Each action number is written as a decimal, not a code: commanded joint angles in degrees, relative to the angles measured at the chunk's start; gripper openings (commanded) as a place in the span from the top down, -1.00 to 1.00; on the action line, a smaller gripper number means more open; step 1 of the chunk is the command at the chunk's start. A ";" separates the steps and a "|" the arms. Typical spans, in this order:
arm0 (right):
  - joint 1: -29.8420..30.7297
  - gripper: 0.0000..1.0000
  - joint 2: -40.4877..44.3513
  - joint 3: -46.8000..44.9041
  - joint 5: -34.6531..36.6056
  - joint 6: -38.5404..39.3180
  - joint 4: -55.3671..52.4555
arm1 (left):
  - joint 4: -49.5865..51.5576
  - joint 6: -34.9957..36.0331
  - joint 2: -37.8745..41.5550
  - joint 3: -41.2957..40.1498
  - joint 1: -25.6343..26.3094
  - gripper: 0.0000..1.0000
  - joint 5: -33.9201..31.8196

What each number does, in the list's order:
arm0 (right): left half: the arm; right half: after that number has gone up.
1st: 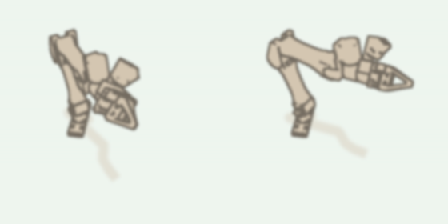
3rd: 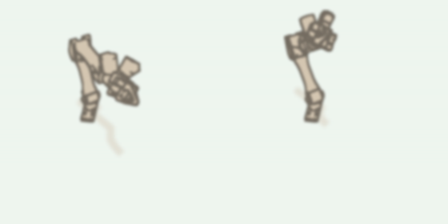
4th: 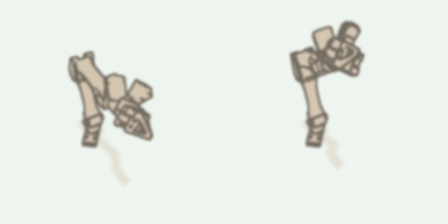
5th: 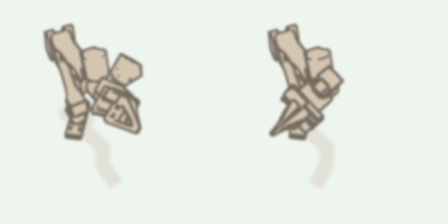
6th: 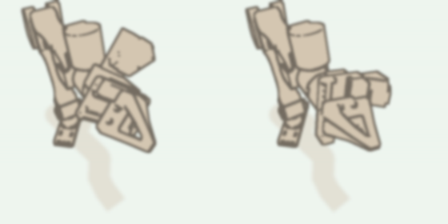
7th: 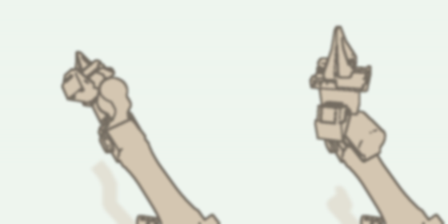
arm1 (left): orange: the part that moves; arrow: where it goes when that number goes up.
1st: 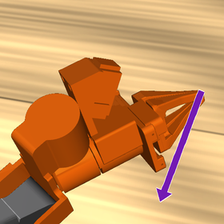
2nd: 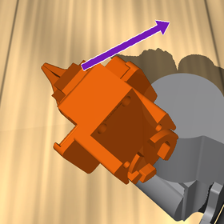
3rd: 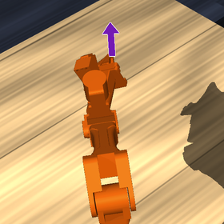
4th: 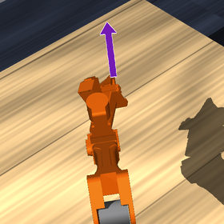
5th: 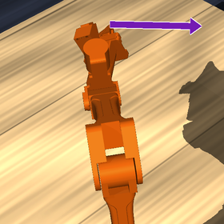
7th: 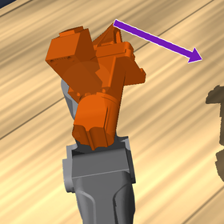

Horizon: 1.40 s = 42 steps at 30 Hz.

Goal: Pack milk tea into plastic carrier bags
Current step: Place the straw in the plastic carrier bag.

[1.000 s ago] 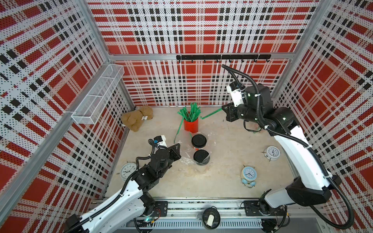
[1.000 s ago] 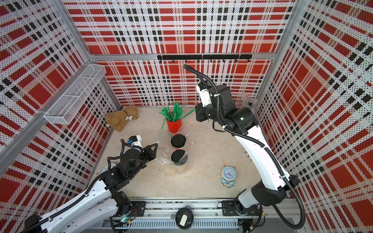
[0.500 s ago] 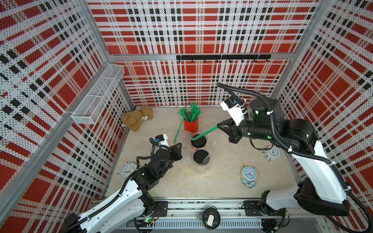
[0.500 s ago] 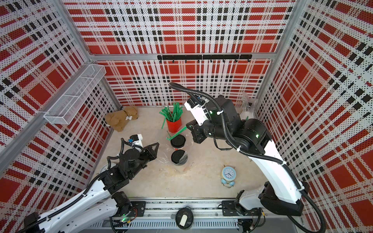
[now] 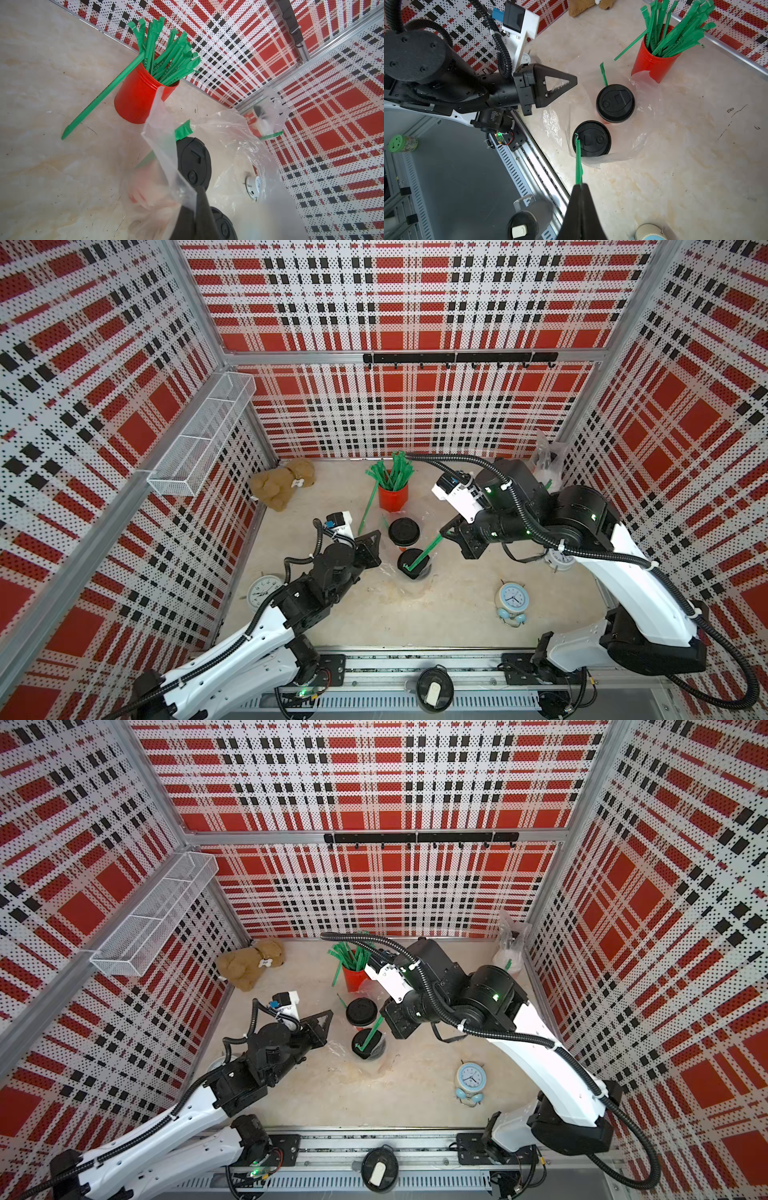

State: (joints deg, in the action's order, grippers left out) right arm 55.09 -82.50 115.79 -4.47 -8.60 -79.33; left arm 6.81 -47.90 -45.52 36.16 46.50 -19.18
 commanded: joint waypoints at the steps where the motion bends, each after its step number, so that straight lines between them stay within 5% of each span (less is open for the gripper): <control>1: 0.57 1.00 -0.71 0.12 -1.44 -0.11 -0.61 | -1.41 1.41 -0.53 1.81 0.35 1.00 -1.48; 21: 0.92 1.00 -3.29 6.41 -3.13 1.66 -1.65 | -3.14 3.51 -2.28 4.16 0.39 1.00 -1.14; 42: 1.03 1.00 -1.42 1.91 -10.69 0.17 2.50 | -3.73 3.43 -2.67 3.74 0.39 1.00 -0.40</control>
State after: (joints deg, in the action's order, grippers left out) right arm 55.81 -85.45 118.34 -12.69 -8.45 -79.07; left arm 4.73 -44.91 -48.90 39.05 46.65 -18.85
